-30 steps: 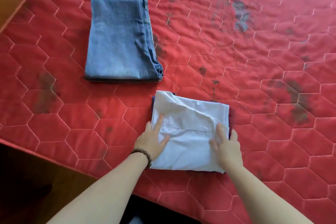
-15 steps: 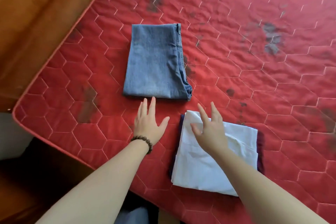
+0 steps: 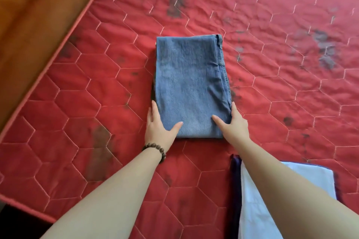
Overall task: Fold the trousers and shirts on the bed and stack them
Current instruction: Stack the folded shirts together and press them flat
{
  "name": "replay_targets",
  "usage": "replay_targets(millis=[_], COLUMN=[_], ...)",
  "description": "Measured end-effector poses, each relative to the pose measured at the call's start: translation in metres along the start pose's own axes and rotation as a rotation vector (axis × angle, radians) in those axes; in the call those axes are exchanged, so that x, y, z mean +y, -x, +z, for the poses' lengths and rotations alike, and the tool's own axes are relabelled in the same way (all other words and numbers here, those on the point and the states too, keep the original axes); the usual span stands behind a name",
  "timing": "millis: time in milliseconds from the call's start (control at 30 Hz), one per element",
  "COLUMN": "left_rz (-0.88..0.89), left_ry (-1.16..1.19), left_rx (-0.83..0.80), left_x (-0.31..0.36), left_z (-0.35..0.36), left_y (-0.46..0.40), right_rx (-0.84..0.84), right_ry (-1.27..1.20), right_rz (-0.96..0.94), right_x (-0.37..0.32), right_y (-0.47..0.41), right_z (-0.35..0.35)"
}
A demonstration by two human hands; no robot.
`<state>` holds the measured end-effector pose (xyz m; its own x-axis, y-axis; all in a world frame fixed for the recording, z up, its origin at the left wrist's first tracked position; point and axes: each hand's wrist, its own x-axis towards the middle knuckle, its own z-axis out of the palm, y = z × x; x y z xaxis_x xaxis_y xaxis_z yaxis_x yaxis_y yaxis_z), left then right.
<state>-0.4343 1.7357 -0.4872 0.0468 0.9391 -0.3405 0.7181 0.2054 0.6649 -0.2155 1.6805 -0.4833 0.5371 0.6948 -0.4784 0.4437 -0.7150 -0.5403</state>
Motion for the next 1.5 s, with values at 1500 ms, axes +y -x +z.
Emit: replay_targets(millis=[1500], left_rz=[0.293], left_ry=[-0.101], left_rx=[-0.139], left_x=[0.035], left_z=[0.034], left_y=[0.230], right_rx=[0.282], right_ry=[0.131], right_rz=[-0.223], right_x=[0.114], right_y=[0.208], right_z=[-0.045])
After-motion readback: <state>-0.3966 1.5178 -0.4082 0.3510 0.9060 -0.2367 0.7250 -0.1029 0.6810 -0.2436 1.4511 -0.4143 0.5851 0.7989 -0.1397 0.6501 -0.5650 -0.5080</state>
